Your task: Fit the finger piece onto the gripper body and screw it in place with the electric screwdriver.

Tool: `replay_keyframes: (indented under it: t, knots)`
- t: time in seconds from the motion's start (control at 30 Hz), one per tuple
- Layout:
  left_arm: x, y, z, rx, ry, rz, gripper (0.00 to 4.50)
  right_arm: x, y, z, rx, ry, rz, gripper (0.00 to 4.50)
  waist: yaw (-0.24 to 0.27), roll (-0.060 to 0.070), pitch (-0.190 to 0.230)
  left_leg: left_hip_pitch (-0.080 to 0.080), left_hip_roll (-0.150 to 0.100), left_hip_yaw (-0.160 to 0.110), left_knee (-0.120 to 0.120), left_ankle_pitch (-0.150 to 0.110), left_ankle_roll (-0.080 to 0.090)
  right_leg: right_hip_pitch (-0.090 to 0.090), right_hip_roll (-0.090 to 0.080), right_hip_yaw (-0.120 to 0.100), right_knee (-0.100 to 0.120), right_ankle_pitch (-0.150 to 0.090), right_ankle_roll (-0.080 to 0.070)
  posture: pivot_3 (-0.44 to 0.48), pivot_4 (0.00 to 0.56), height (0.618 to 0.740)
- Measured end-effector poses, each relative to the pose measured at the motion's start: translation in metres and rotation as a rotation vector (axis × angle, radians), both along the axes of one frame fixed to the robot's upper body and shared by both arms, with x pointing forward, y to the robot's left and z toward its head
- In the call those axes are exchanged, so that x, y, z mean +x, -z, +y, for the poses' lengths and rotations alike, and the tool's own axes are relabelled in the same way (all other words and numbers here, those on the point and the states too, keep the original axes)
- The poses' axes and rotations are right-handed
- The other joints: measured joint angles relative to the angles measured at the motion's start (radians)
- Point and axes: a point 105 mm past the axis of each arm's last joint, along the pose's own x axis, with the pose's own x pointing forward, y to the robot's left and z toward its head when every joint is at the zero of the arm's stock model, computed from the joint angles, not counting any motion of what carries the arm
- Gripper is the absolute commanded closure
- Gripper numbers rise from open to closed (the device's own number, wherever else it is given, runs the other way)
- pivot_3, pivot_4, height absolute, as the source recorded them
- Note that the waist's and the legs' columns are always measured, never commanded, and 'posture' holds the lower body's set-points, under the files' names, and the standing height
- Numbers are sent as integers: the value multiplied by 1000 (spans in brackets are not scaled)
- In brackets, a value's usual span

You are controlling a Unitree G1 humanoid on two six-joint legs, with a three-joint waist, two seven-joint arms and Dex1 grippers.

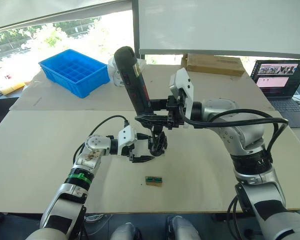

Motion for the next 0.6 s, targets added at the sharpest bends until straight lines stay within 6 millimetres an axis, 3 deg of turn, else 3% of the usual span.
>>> replay_keyframes:
  t: [0.1,0.6]
  knots:
    - [0,0,0,0,0,0,0,-1,-9,0,9,1,-20,2576,0,0,0,0,0,0,0,0,0,0,0,0,0,0,0,0,150,738]
    - [0,0,0,0,0,0,0,-3,-8,-4,-4,13,4,2576,1,0,0,0,0,0,0,0,0,0,0,0,0,0,0,0,150,738]
